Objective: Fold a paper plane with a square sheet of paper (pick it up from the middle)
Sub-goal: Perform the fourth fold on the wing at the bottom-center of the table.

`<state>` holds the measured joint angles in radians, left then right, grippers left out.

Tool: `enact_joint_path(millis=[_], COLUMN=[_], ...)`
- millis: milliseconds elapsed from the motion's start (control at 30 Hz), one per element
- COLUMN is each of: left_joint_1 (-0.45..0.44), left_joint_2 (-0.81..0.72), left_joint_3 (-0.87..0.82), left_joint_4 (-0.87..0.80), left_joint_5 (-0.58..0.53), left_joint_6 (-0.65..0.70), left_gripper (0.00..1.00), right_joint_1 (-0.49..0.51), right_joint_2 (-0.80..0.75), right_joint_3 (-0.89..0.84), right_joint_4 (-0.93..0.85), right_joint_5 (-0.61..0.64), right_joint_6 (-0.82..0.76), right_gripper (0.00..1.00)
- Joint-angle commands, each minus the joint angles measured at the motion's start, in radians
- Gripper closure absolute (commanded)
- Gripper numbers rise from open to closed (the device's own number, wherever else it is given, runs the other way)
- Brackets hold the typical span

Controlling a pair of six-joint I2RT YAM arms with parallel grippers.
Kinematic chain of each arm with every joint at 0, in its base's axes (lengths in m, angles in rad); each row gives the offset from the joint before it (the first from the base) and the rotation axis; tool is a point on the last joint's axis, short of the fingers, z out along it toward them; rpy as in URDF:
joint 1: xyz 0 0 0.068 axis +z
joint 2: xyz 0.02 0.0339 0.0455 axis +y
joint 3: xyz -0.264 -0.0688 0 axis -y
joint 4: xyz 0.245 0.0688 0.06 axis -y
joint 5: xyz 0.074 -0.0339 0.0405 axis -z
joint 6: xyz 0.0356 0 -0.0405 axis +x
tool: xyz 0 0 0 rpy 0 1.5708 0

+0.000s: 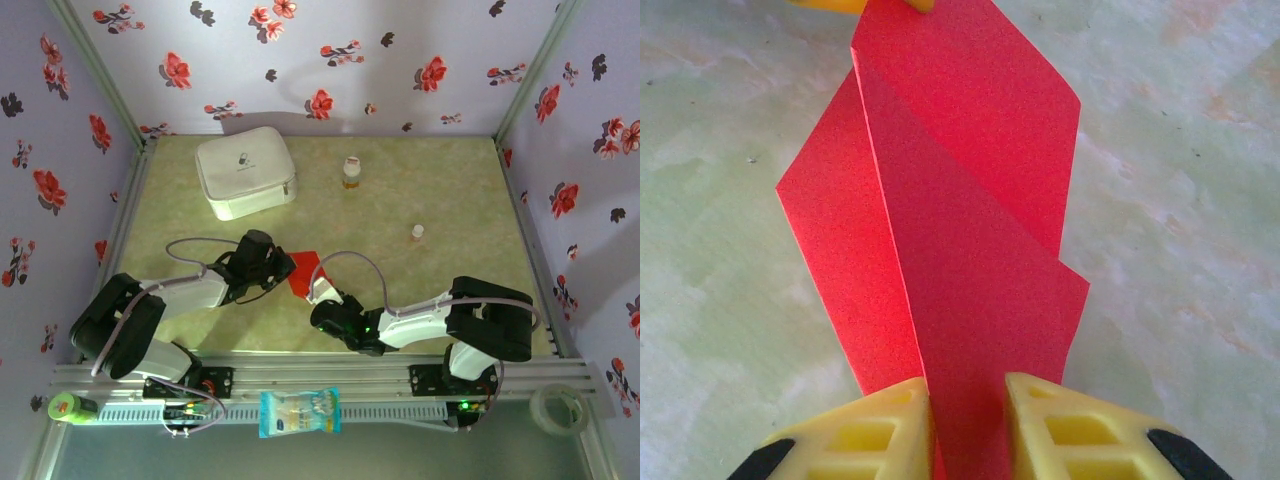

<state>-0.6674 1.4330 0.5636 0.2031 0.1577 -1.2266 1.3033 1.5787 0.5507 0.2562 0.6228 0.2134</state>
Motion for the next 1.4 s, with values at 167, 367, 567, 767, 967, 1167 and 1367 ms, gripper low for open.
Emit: enact_joint_path(millis=[167, 367, 567, 767, 967, 1167, 1367], left_joint_1=[0.009, 0.009, 0.009, 0.009, 0.009, 0.009, 0.009], left_joint_2=[-0.019, -0.016, -0.012, -0.009, -0.009, -0.008, -0.006], left_joint_3=[0.024, 0.03, 0.033, 0.031, 0.033, 0.029, 0.032], left_joint_4=[-0.021, -0.018, -0.013, -0.012, -0.015, -0.014, -0.013], left_joint_5=[0.008, 0.012, 0.017, 0.021, 0.022, 0.022, 0.023], left_joint_6=[0.021, 0.023, 0.024, 0.027, 0.029, 0.029, 0.029], left_gripper=[1.0, 1.0, 1.0, 1.0, 1.0, 1.0, 1.0], right_joint_1=[-0.007, -0.012, -0.017, -0.022, -0.022, -0.023, -0.024], right_joint_2=[0.013, 0.02, 0.029, 0.024, 0.004, 0.006, 0.006], right_joint_3=[0.004, 0.008, 0.015, 0.015, 0.017, 0.021, 0.017], right_joint_4=[-0.014, -0.003, 0.0, 0.008, 0.015, 0.029, 0.035], right_joint_5=[0.025, 0.018, 0.008, -0.008, -0.012, -0.02, -0.025], right_joint_6=[0.015, 0.014, 0.005, 0.001, 0.007, -0.003, 0.001], right_gripper=[0.75, 0.74, 0.73, 0.75, 0.73, 0.73, 0.77])
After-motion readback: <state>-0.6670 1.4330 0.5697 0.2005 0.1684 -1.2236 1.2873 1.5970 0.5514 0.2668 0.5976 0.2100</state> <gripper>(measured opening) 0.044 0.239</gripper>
